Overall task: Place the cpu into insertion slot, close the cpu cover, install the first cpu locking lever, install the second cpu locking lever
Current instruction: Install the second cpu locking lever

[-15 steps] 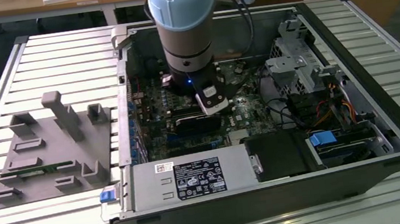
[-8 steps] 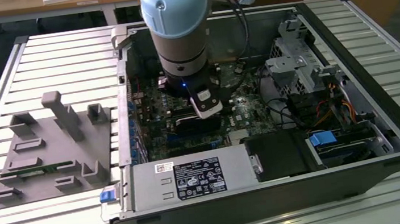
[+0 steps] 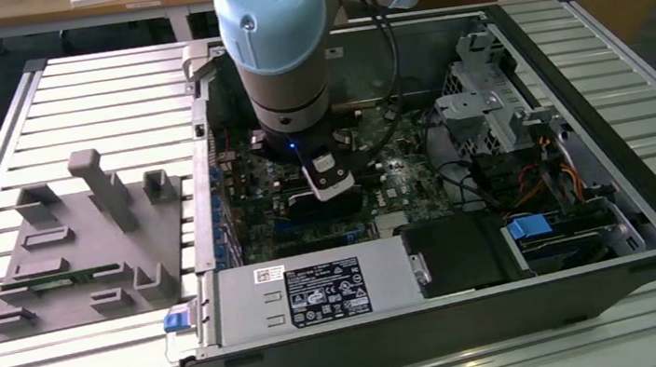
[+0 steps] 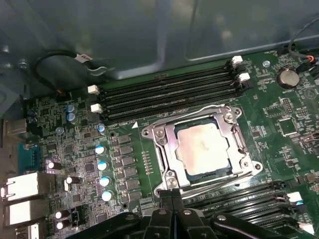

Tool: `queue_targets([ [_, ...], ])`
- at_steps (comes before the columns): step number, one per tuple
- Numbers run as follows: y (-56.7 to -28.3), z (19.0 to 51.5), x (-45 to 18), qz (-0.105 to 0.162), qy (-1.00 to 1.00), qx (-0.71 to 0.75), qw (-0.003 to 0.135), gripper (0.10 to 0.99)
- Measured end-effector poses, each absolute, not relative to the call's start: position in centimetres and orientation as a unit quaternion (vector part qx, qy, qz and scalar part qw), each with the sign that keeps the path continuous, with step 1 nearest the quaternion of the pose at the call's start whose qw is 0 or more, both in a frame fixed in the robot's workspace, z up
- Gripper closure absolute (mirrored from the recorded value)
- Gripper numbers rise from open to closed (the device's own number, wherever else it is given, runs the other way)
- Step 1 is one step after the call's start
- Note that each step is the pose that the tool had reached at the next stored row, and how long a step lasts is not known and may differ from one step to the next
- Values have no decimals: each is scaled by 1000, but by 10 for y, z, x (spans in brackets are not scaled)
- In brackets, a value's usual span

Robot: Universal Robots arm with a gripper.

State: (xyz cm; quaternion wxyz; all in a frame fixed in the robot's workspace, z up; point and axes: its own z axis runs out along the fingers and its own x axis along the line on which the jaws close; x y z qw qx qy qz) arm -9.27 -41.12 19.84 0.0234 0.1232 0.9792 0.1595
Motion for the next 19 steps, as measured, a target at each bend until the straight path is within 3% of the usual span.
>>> queue_targets([
  [19,-407,192,-97,160,979,123,23,980],
])
